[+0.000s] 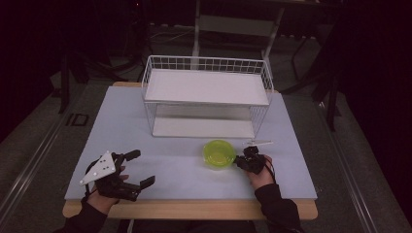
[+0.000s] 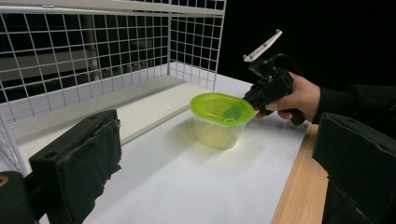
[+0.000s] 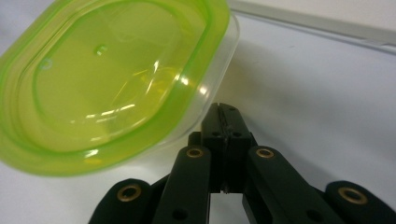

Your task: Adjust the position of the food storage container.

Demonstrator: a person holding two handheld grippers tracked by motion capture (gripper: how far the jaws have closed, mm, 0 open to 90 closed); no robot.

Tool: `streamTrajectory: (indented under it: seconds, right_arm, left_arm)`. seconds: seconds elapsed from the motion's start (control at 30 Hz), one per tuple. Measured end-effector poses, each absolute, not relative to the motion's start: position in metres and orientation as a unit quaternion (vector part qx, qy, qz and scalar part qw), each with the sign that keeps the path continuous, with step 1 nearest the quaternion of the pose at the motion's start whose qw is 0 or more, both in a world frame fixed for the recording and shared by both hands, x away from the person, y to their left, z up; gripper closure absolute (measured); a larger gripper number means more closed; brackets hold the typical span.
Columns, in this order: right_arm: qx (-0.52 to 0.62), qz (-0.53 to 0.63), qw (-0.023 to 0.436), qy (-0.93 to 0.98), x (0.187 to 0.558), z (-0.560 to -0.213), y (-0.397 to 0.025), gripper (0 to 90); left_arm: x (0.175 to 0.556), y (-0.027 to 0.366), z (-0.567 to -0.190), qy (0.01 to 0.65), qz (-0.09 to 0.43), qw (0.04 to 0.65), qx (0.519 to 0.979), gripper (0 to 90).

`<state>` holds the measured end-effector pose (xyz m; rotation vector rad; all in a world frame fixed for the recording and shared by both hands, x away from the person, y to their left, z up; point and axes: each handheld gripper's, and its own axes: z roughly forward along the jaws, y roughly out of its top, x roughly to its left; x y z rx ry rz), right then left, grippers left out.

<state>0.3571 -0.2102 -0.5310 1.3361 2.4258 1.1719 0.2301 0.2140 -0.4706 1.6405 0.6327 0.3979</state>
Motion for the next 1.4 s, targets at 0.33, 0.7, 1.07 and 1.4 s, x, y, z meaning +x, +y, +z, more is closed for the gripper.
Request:
streamTrajectory:
  seconds: [0.33,0.7,1.07,1.4]
  right_arm:
    - [0.422,0.383,0.062,0.820,0.352,-0.532,-0.196,89.9]
    - [0.406,0.374,0.071,0.831,0.353,-0.533,-0.183,86.4]
    - [0.402,0.375,0.073,0.832,0.355,-0.532,-0.176,87.2]
    - [0.385,0.364,0.136,0.837,0.338,-0.503,-0.188,68.6]
  left_arm:
    - [0.230,0.213,-0.471,0.274,0.173,0.619,0.715,1.9]
    - [0.230,0.213,-0.471,0.276,0.170,0.619,0.715,1.9]
    - [0.230,0.213,-0.471,0.273,0.169,0.621,0.715,1.9]
    - [0.229,0.212,-0.471,0.271,0.181,0.619,0.715,1.9]
